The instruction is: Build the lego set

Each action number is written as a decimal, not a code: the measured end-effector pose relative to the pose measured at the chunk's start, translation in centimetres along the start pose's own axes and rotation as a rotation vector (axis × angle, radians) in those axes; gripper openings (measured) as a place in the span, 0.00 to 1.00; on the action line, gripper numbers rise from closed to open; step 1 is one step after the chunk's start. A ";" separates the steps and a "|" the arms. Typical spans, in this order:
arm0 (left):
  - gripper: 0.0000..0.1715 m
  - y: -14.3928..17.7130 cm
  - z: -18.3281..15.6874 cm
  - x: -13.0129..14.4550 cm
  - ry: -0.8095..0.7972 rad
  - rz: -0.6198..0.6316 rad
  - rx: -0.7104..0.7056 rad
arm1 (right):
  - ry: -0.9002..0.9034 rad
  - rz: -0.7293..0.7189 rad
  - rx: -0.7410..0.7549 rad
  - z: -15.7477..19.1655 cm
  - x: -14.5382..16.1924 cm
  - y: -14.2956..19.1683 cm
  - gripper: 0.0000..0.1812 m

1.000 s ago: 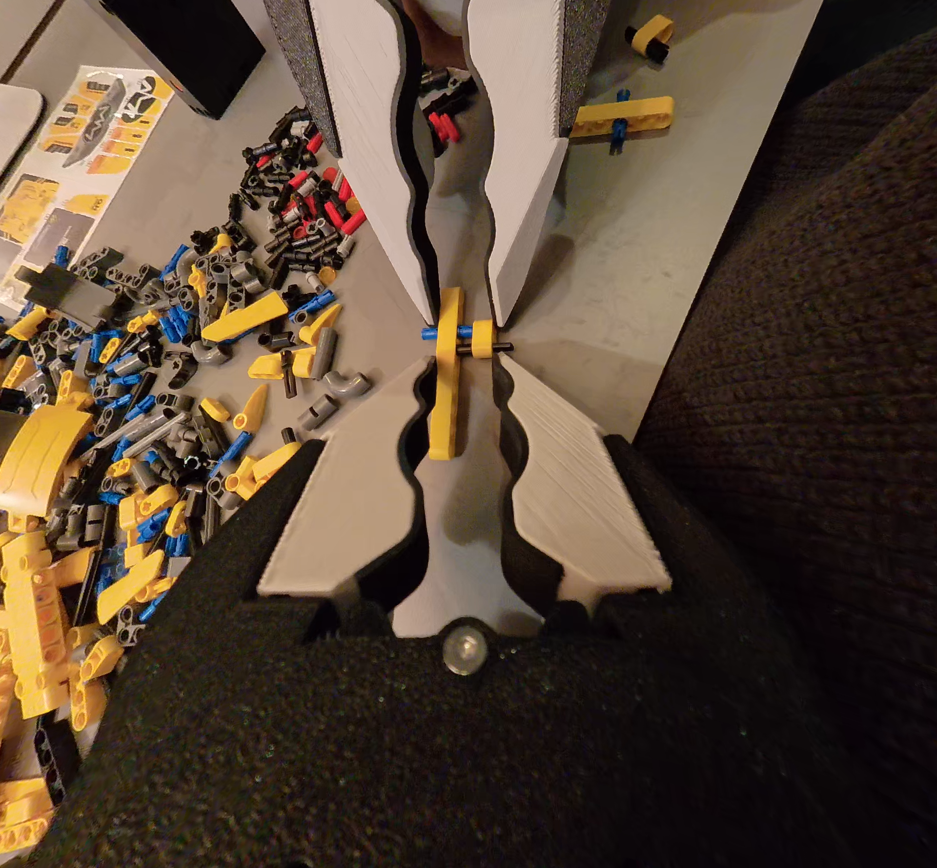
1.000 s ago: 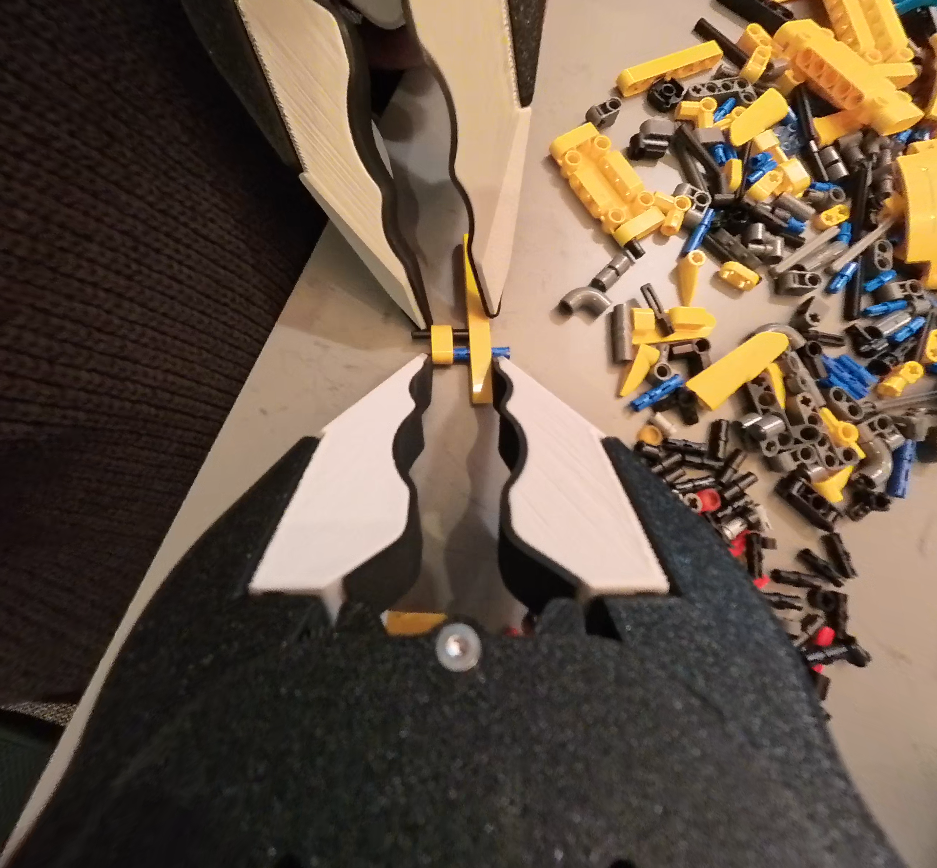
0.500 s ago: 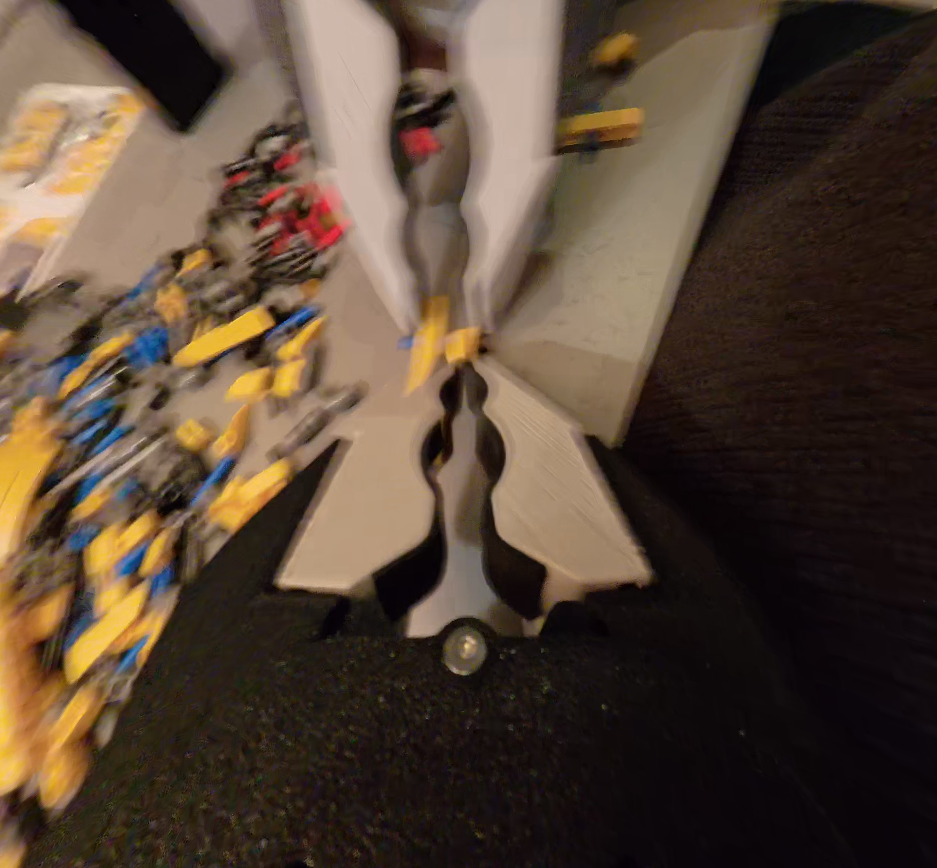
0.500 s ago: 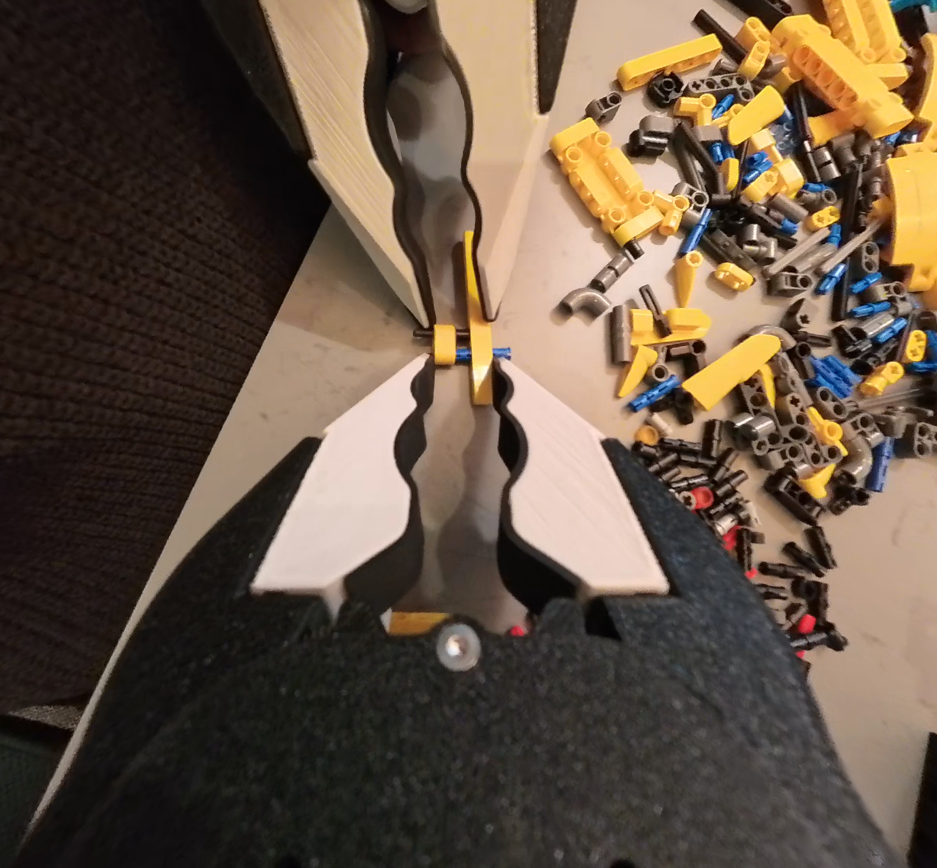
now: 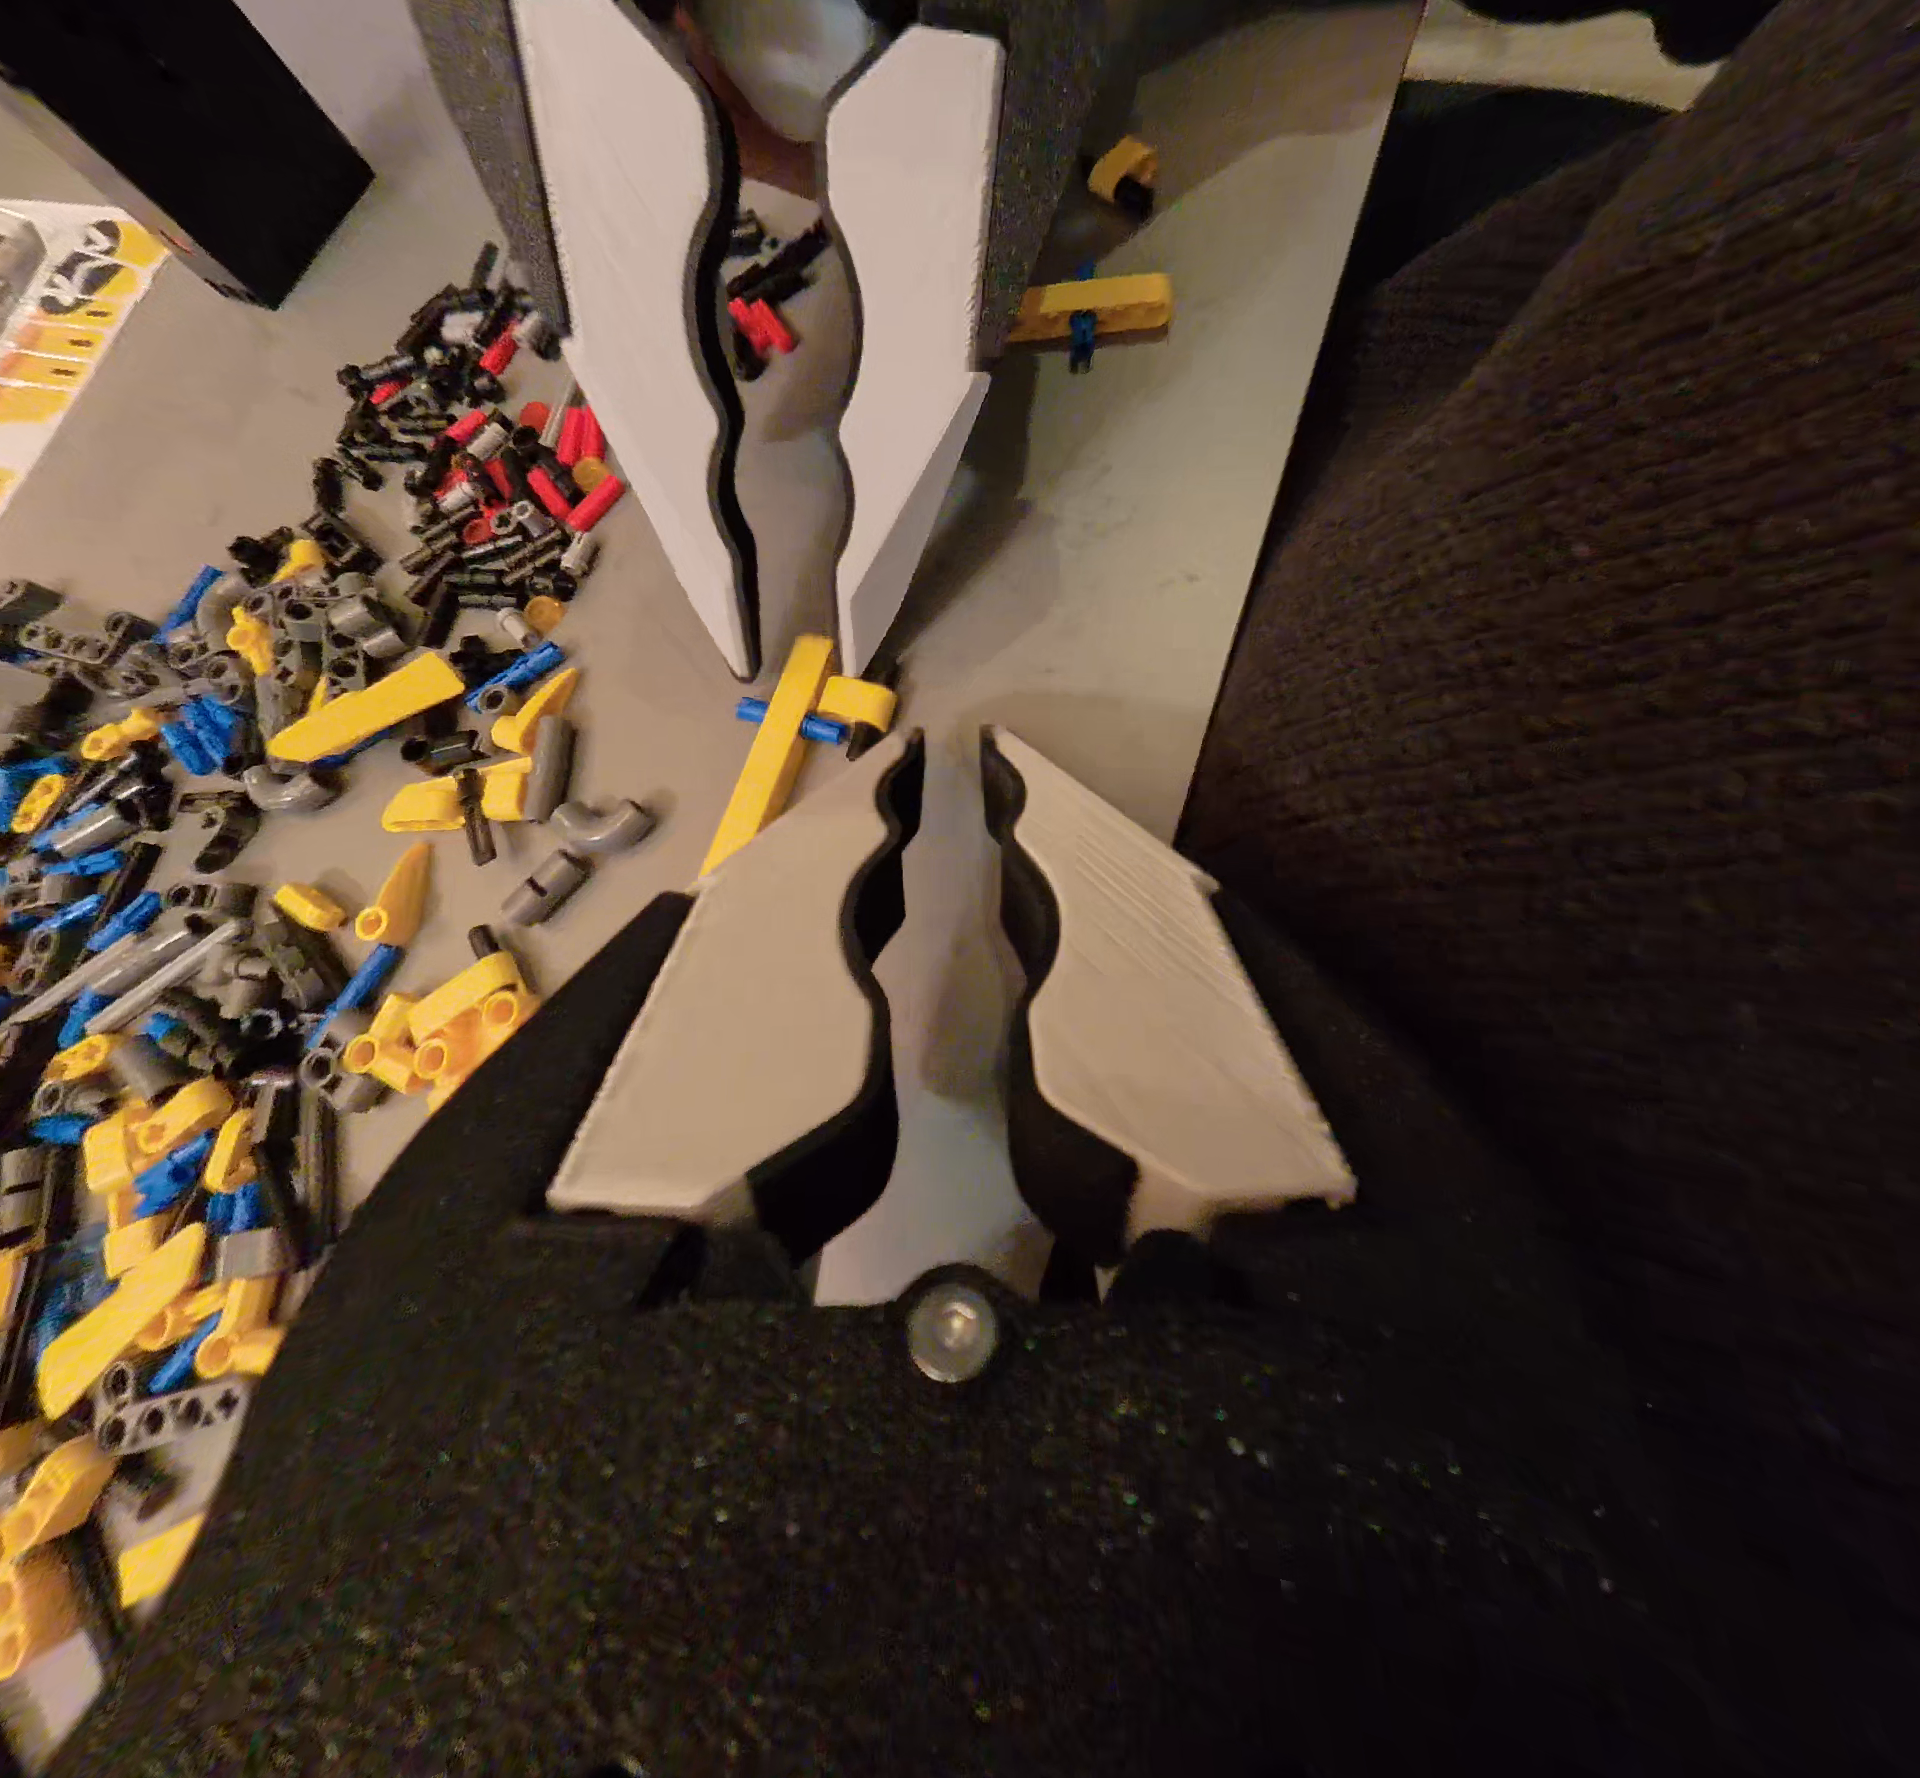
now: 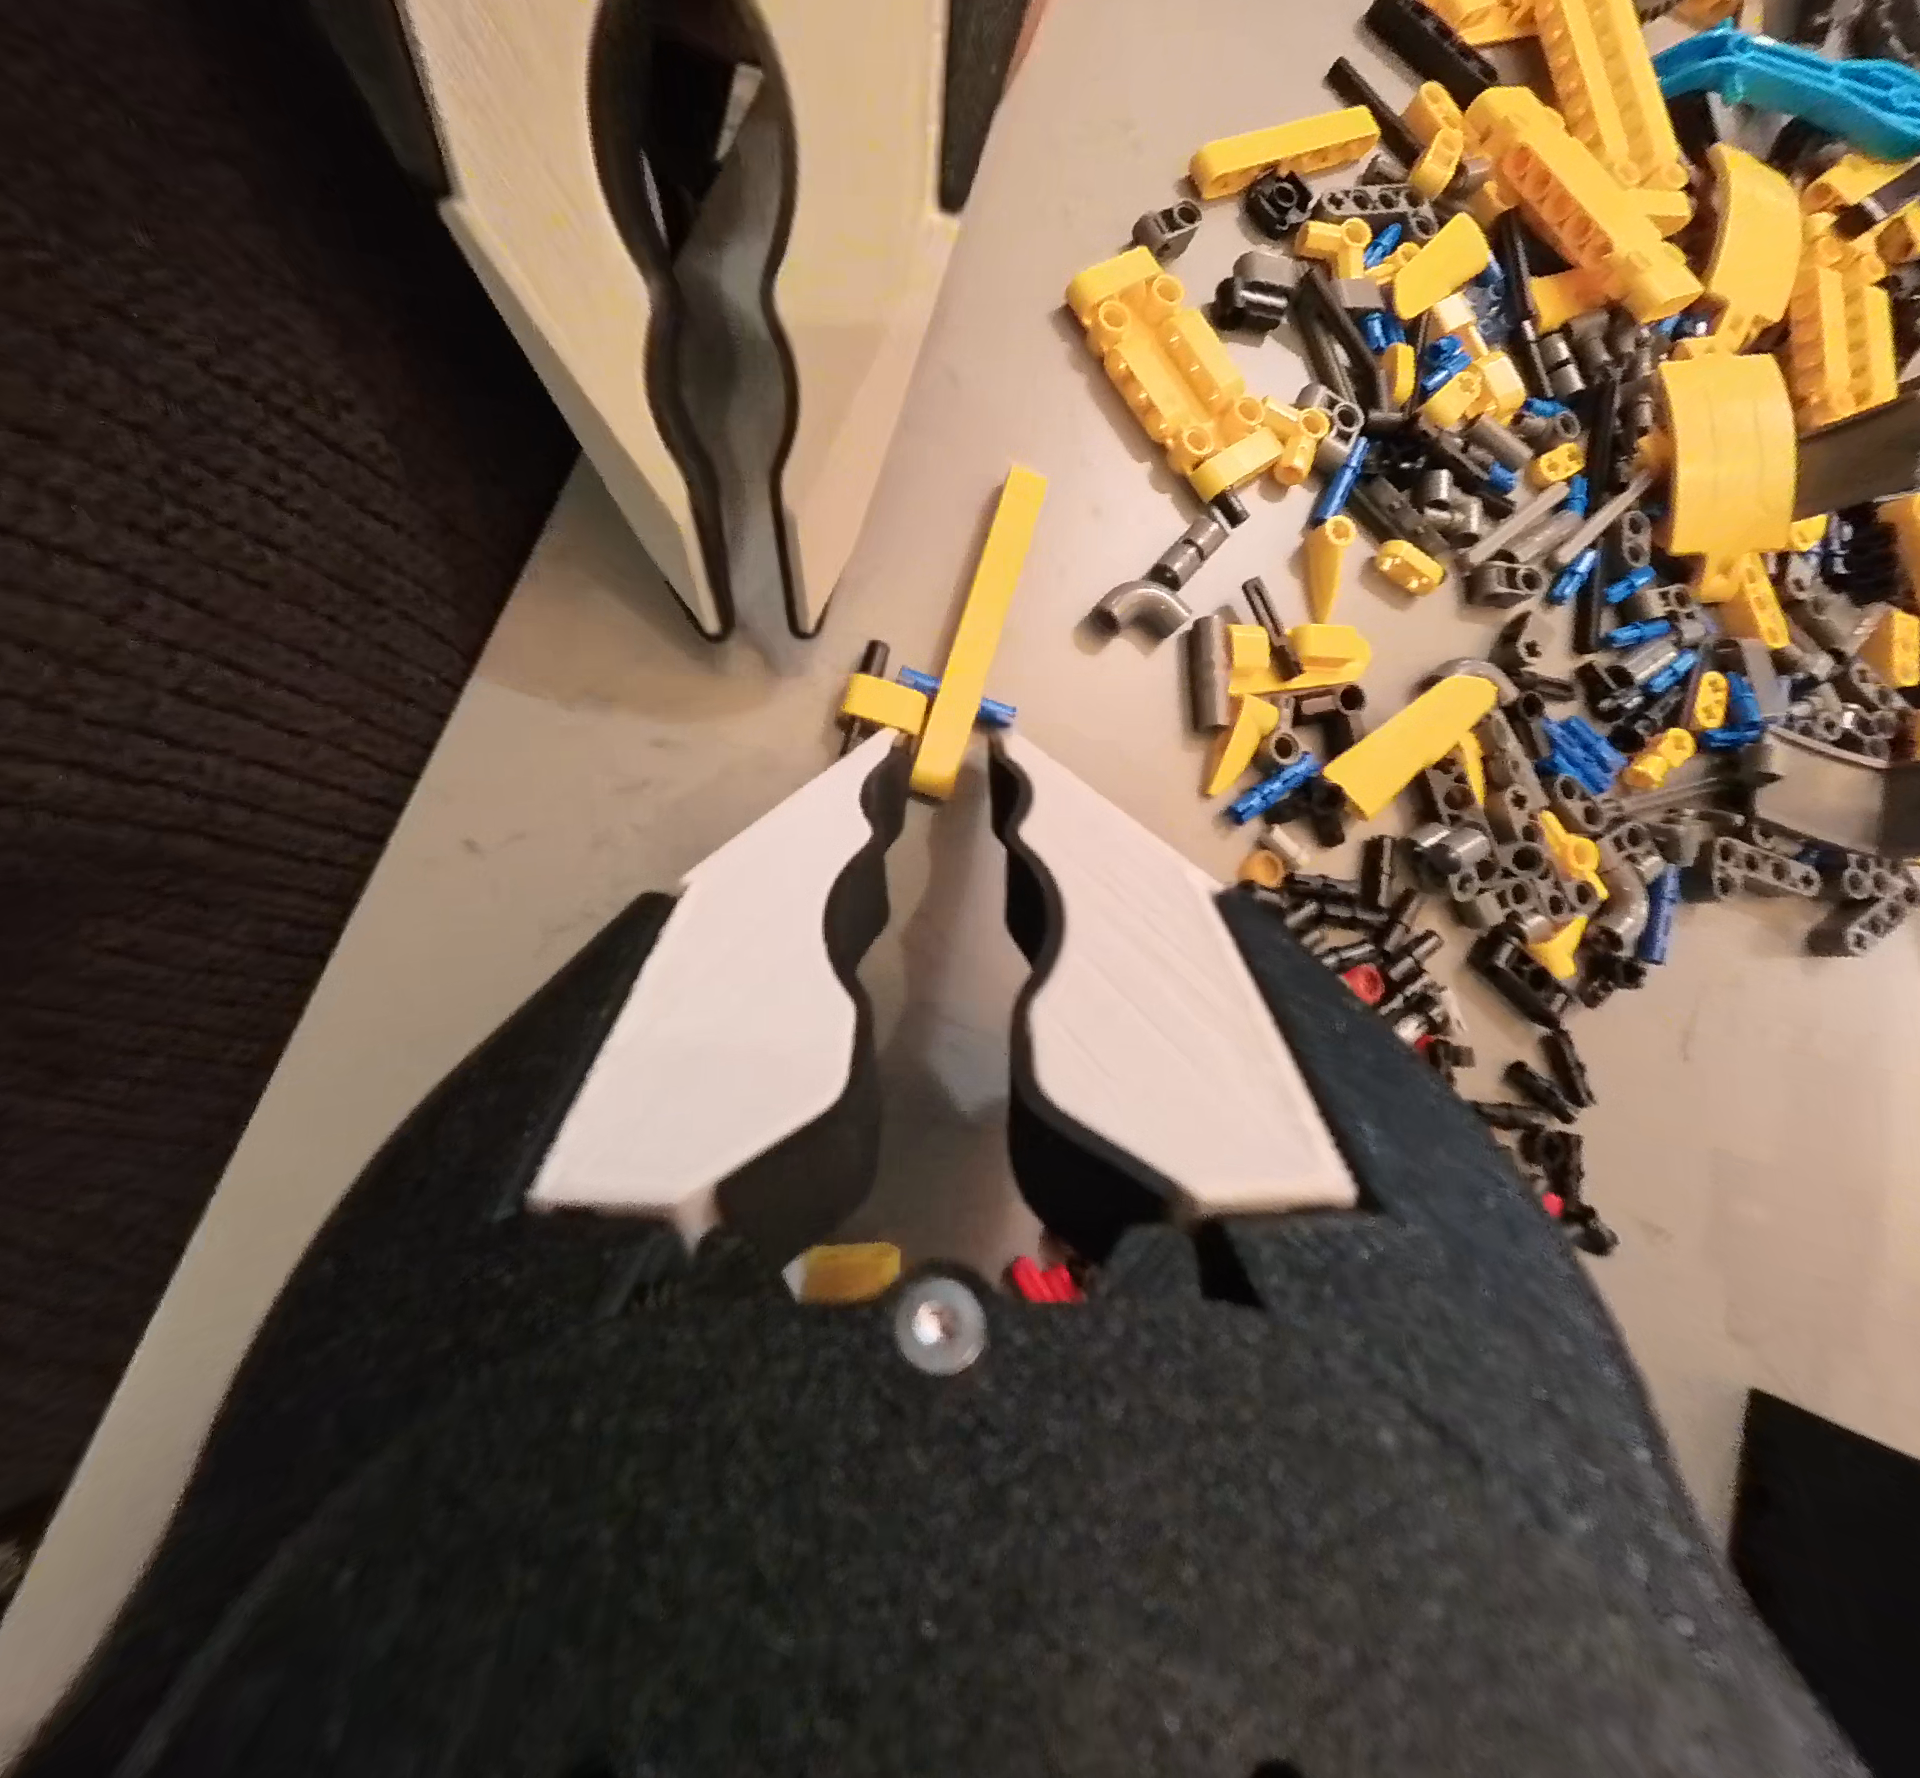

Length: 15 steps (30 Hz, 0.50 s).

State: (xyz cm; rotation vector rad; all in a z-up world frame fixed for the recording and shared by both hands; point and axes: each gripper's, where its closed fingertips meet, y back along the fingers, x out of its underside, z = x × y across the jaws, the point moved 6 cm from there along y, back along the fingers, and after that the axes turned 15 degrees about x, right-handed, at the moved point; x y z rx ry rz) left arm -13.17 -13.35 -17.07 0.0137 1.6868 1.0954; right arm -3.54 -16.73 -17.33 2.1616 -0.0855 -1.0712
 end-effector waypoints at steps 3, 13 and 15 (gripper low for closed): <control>0.11 0.8 1.3 0.1 -0.014 -0.005 -0.124 | -0.027 -0.002 0.007 -0.2 0.3 0.4 0.12; 0.08 0.2 2.7 1.0 0.131 0.039 -0.063 | -0.127 -0.102 0.057 1.2 -1.2 2.5 0.16; 0.05 0.1 2.5 0.9 0.140 0.043 -0.052 | -0.111 -0.087 0.071 1.7 -0.9 2.1 0.16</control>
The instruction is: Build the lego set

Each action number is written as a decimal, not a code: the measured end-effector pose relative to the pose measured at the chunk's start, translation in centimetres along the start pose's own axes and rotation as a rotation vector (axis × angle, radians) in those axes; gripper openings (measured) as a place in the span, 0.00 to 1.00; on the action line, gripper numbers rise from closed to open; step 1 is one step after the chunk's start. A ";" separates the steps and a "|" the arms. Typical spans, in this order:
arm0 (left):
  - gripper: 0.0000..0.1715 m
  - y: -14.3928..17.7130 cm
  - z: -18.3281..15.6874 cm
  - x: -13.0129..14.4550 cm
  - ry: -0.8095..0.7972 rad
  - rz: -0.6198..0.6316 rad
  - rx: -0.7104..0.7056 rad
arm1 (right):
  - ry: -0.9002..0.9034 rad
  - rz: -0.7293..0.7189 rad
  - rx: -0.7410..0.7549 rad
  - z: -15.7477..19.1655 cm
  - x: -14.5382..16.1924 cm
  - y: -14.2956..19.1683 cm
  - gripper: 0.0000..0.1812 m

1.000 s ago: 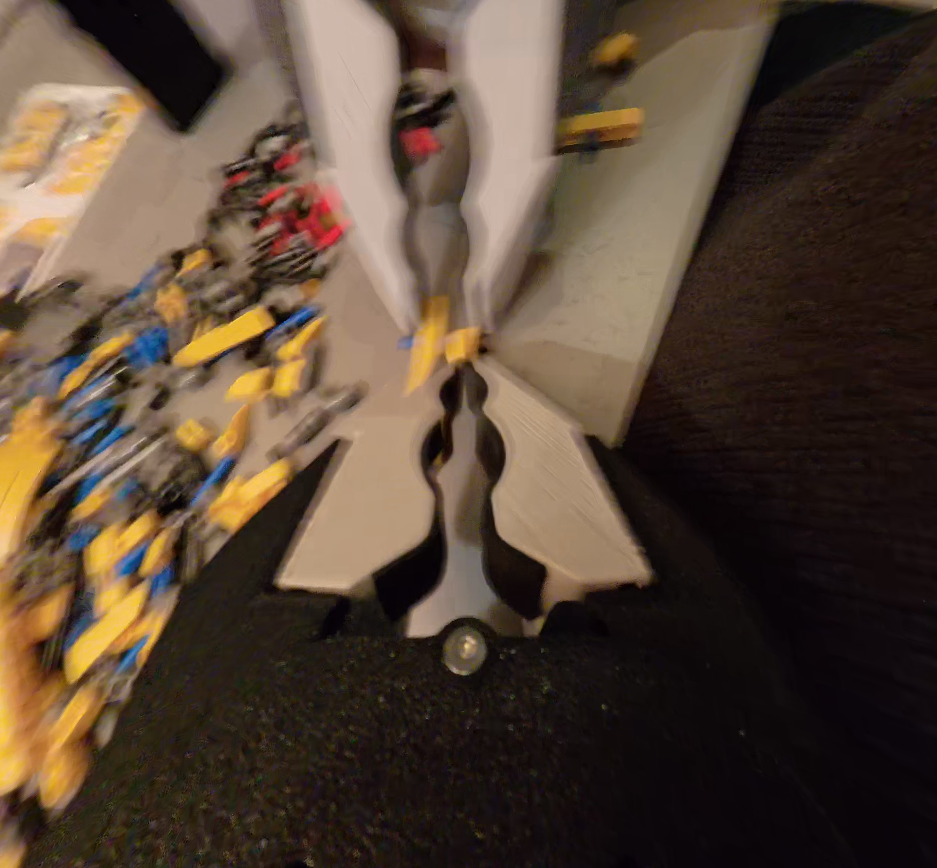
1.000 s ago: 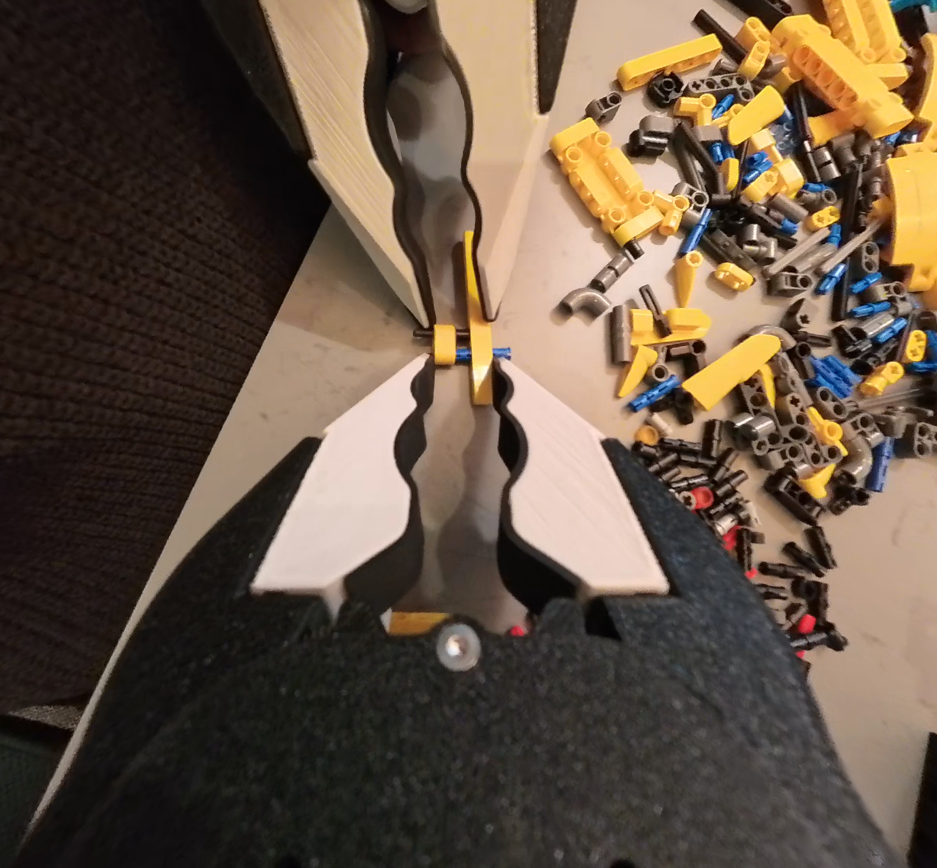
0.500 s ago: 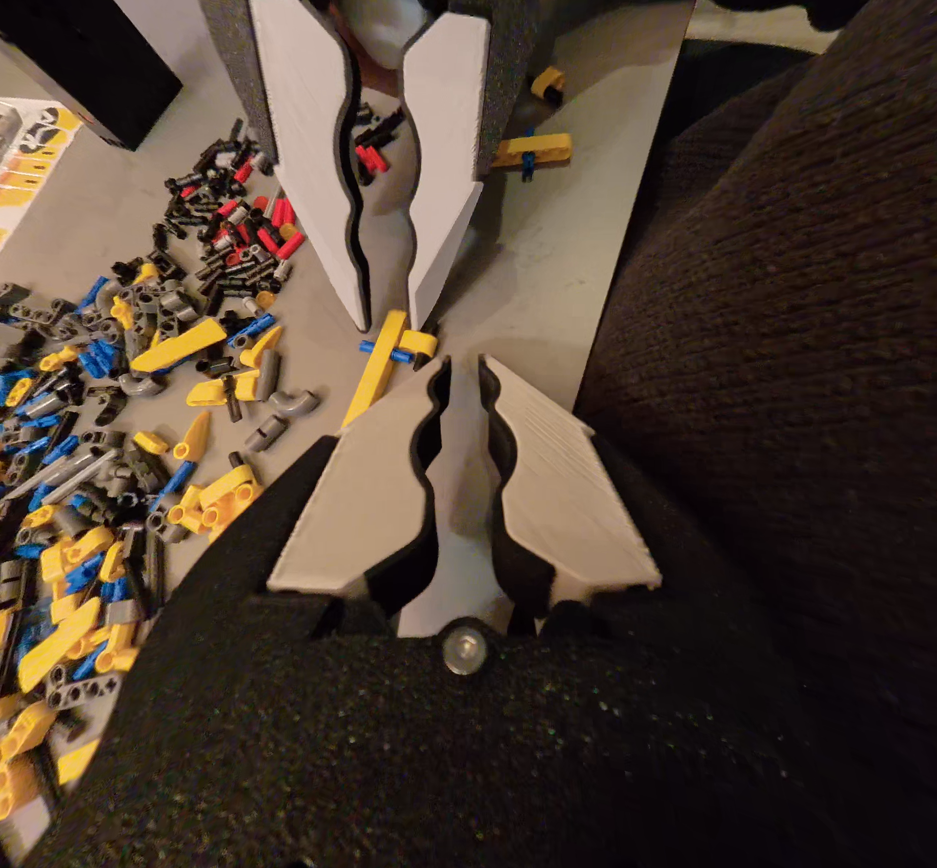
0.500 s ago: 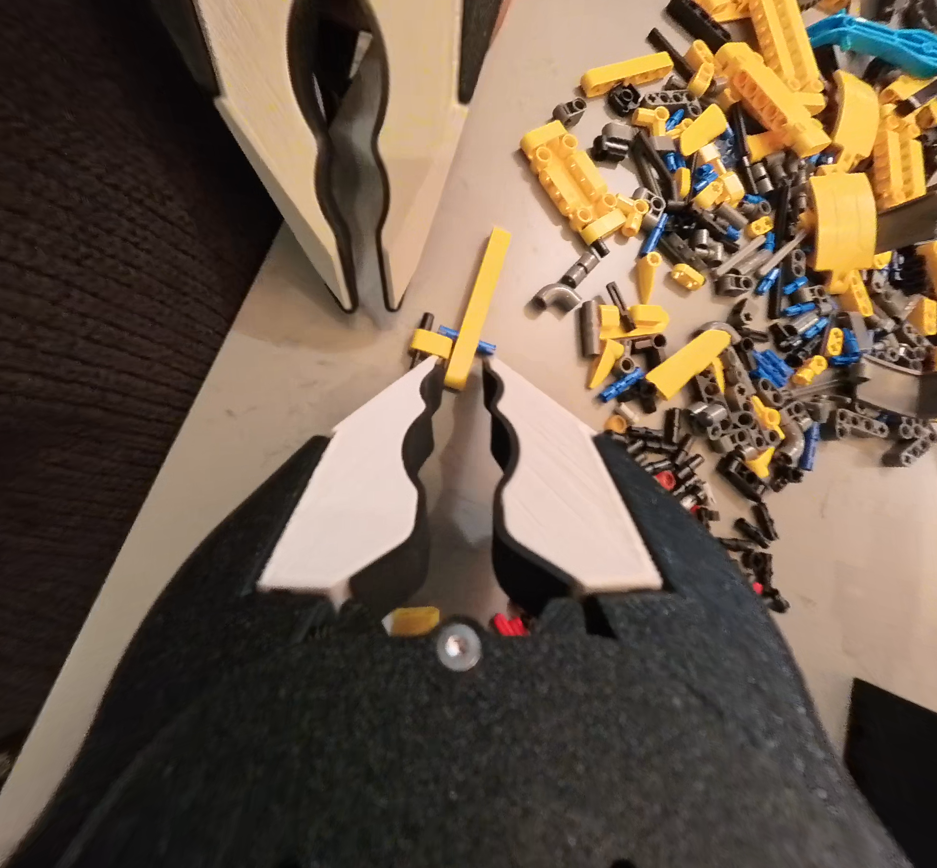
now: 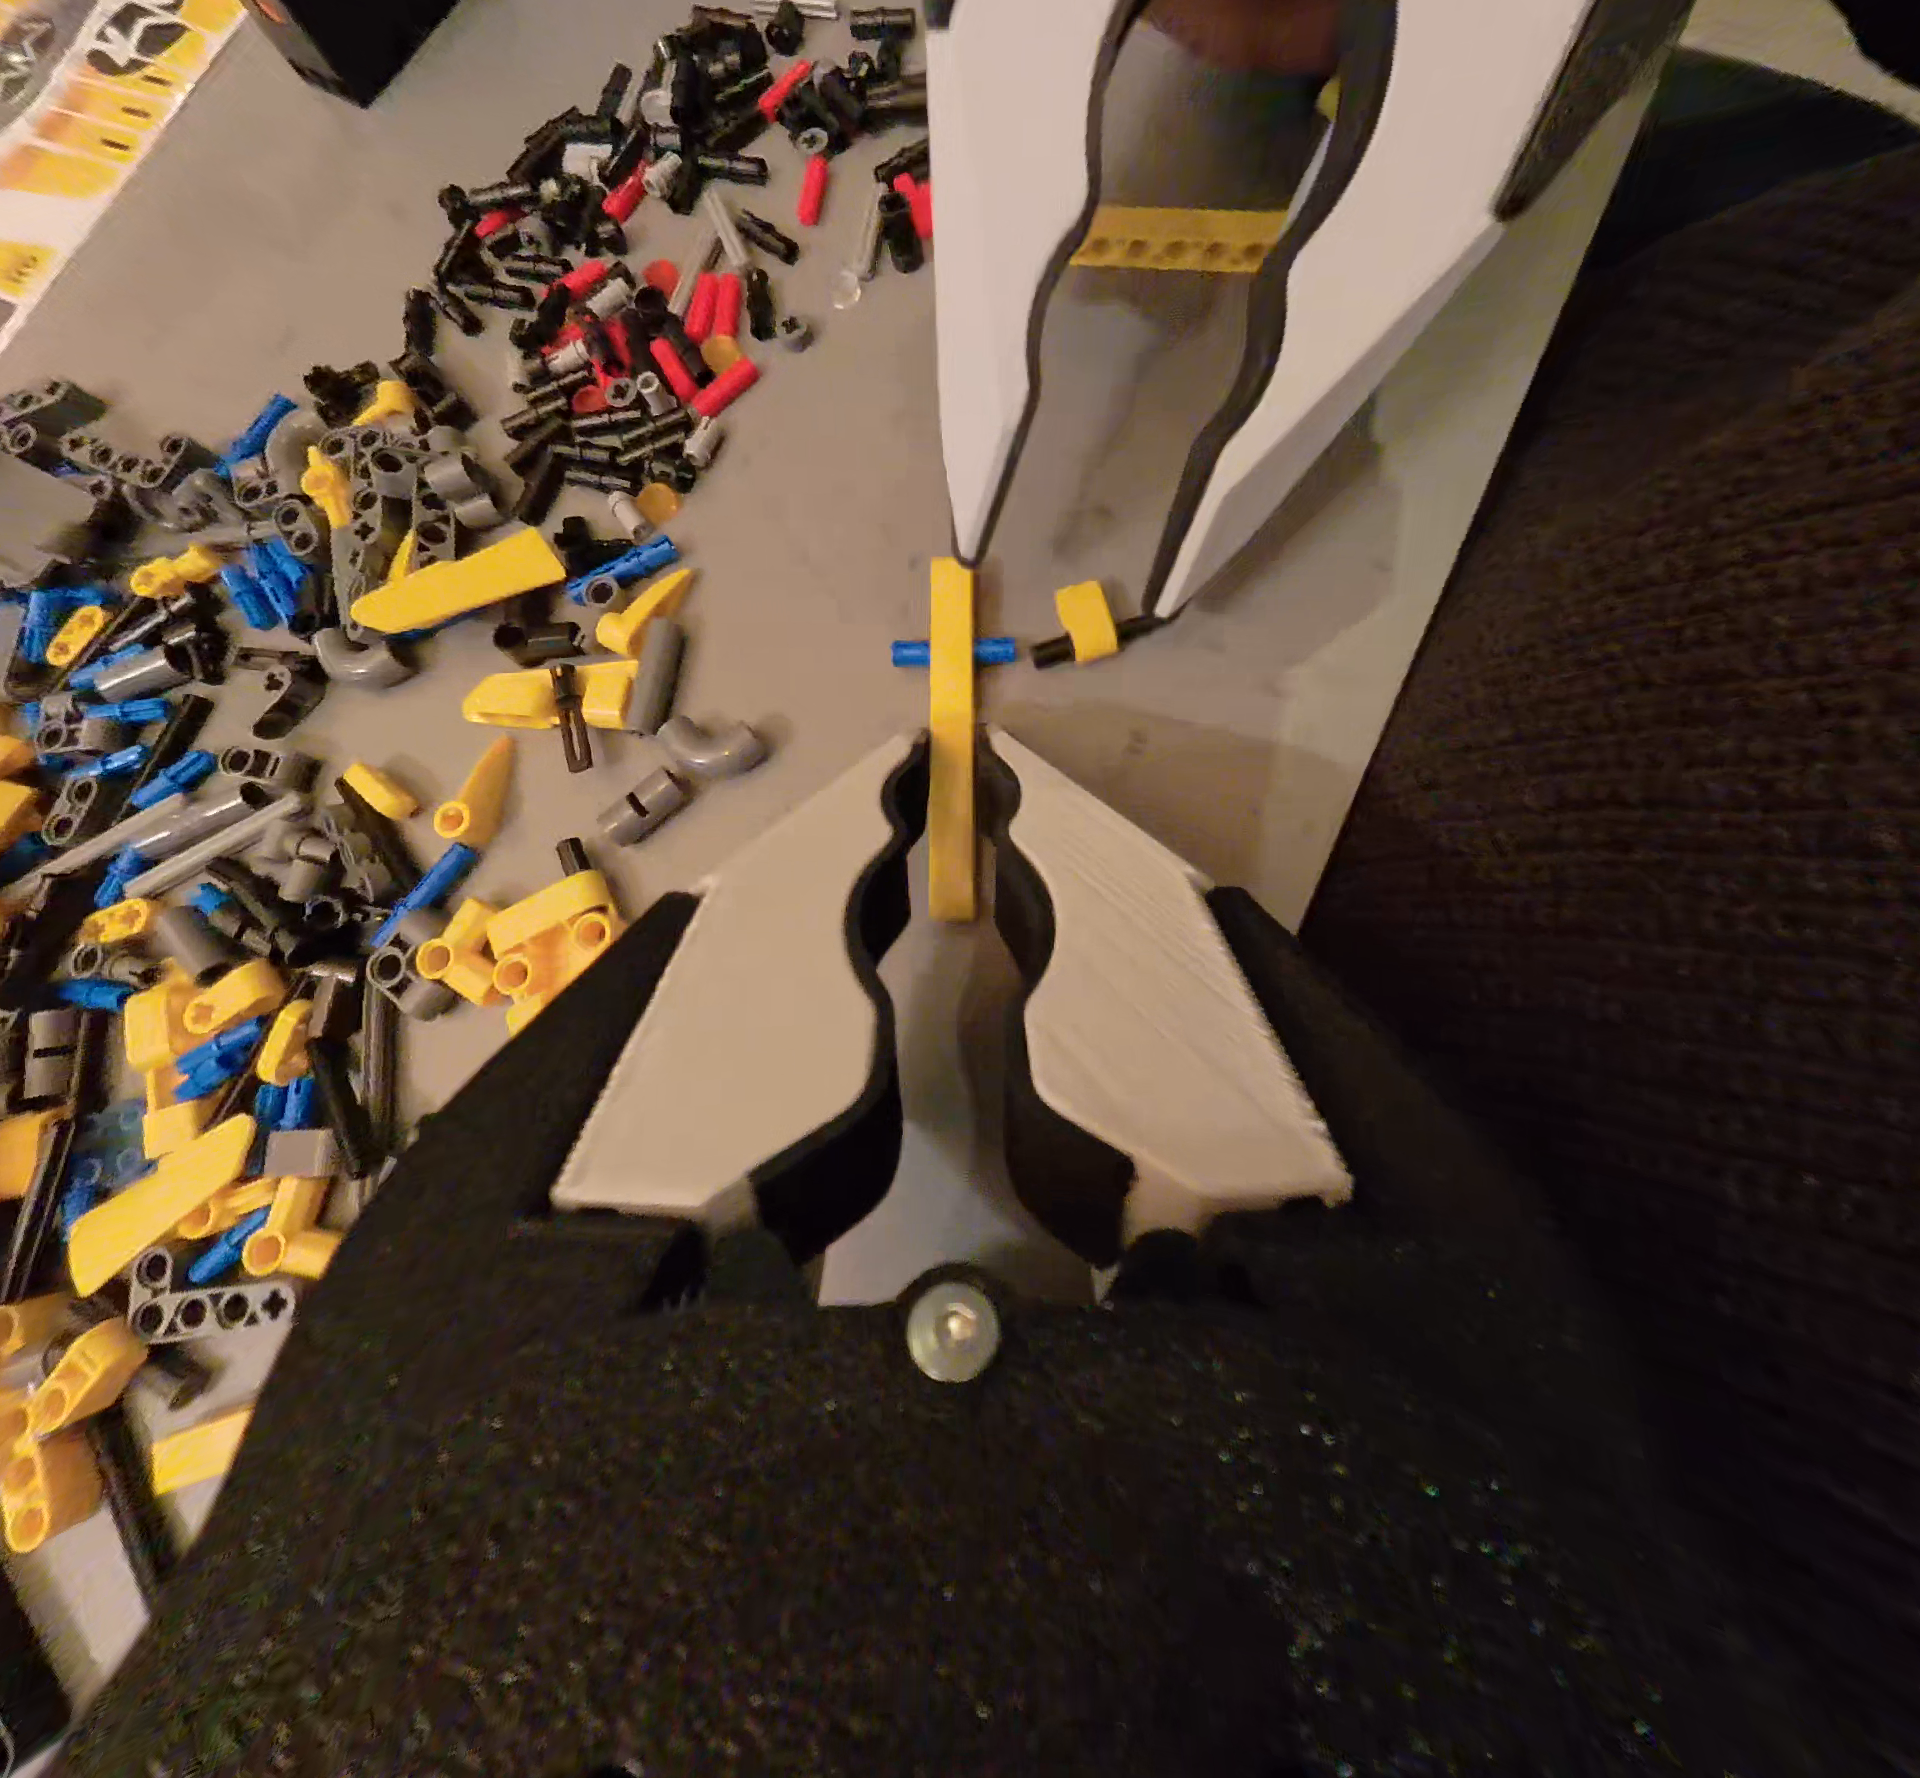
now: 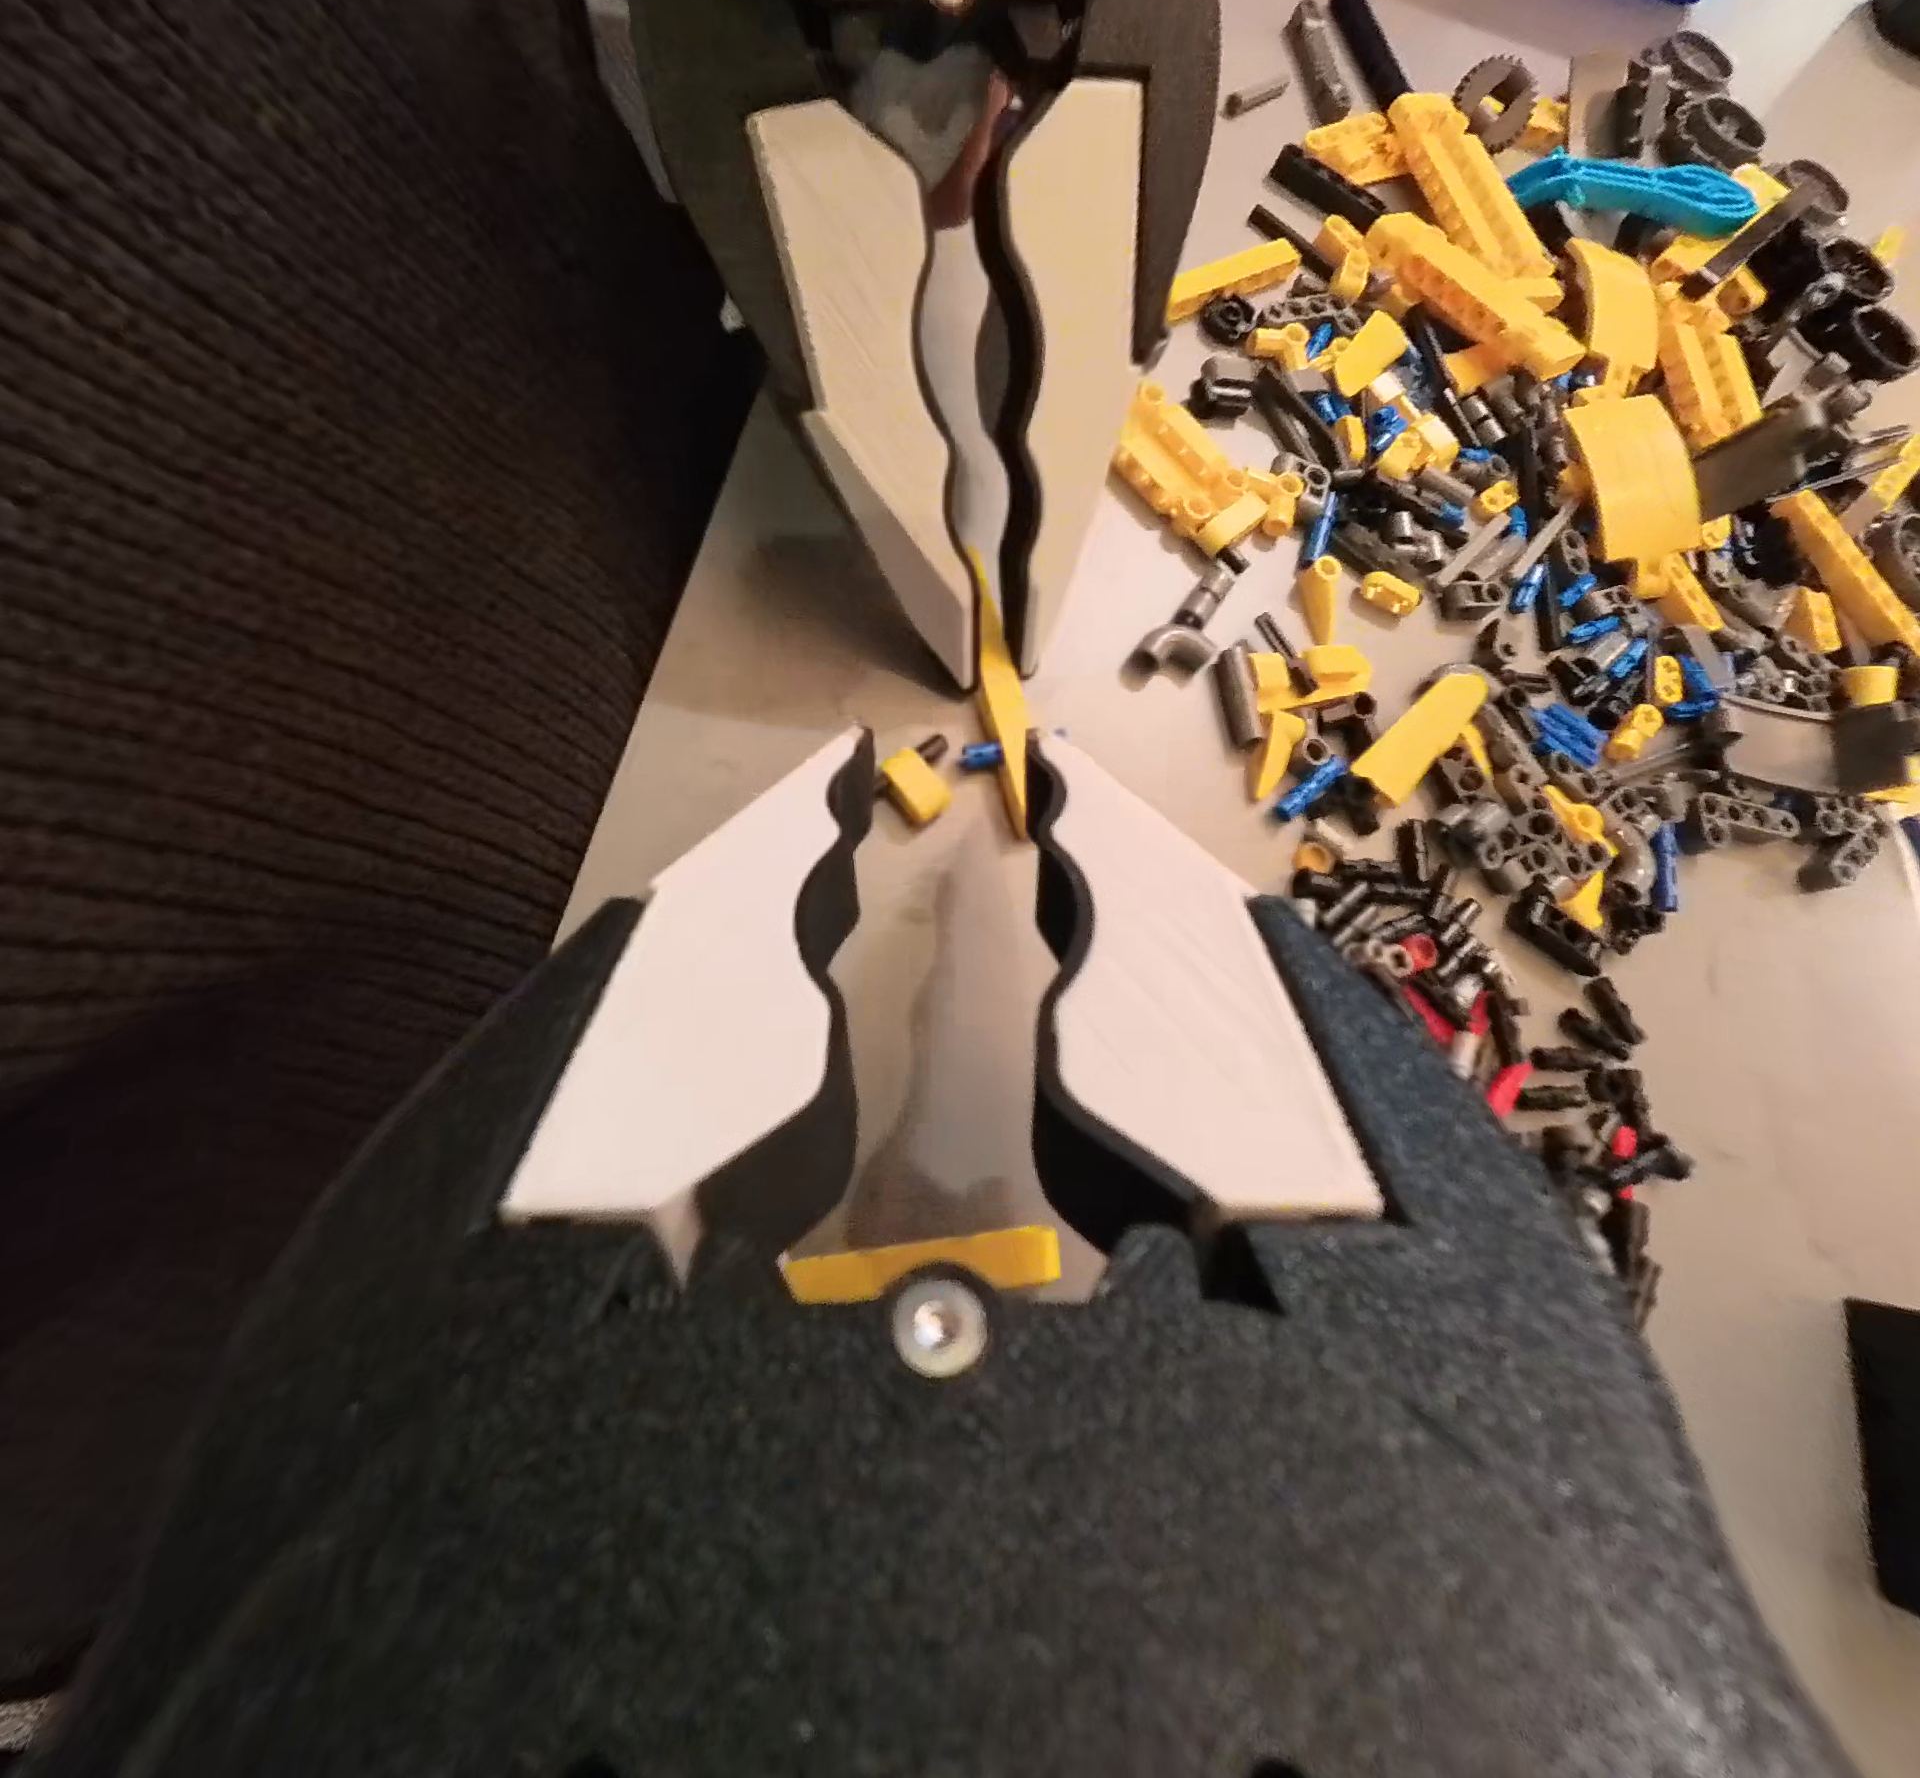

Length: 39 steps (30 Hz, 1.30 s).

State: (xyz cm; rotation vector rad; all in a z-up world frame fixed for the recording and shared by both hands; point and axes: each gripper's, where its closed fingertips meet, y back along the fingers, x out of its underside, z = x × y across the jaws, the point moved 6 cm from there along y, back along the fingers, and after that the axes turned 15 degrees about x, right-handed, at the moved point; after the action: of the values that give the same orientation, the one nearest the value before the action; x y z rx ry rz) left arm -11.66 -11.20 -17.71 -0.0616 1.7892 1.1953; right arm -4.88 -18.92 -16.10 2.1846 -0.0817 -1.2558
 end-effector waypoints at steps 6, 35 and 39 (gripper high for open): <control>0.04 0.2 0.0 0.0 0.132 -0.029 0.026 | 0.004 0.059 0.028 0.6 0.7 -0.2 0.16; 0.10 4.2 0.2 -4.8 0.044 -0.579 -0.181 | -0.872 -0.385 0.123 -5.7 -4.0 1.8 0.05; 0.17 4.8 0.1 -5.3 0.255 -0.726 0.206 | -0.820 -0.405 -0.034 -4.9 -4.8 2.6 0.05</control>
State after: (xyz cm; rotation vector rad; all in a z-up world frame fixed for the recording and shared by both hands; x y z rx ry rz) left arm -11.09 -10.94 -10.57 -0.7066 1.8526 0.4946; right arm -2.92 -17.04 -9.27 1.5625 0.0579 -2.2924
